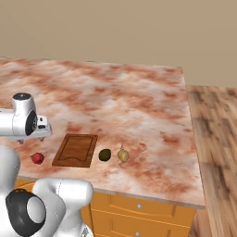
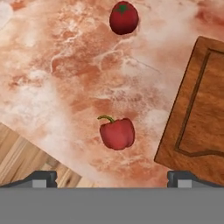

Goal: Place the avocado, onion, tomato, and bell pepper on the cutting board.

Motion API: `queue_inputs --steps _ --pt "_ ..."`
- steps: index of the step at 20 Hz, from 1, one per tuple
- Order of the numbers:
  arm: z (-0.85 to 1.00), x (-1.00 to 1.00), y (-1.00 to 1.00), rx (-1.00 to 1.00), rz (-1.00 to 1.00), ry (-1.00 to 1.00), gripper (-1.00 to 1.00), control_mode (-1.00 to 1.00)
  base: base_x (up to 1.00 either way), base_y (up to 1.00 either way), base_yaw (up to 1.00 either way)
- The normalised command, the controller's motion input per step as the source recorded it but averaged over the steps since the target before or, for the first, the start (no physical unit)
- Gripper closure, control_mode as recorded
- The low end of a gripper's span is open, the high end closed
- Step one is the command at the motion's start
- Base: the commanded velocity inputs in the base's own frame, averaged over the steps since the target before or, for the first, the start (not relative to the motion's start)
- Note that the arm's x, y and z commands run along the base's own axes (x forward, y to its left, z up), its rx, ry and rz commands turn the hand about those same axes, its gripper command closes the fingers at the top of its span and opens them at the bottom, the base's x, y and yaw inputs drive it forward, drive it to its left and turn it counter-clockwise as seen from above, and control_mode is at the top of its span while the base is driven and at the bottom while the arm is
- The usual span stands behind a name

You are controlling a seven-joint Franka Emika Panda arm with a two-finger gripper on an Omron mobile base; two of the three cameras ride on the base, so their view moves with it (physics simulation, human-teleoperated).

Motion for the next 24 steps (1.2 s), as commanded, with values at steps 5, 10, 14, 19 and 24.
queue_inputs --steps 5,10,14,19,24 --pt "-0.3 0.17 0.08 0.0 0.0 0.09 -1.0 -1.0 0.0 0.0 0.0" --pt "-0.23 0.04 0.18 0.0 0.0 0.01 -1.0 -1.0 0.0 0.0 0.0" --pt "-0.26 0.0 0.18 -0.03 0.0 0.0 -1.0 -1.0 0.0 0.0 0.0" --pt "-0.31 0.0 0.04 -0.04 0.0 0.0 -1.0 -1.0 0.0 0.0 0.0" --pt "-0.31 0.0 0.0 -0.06 0.0 0.0 -1.0 -1.0 0.0 0.0 0.0"
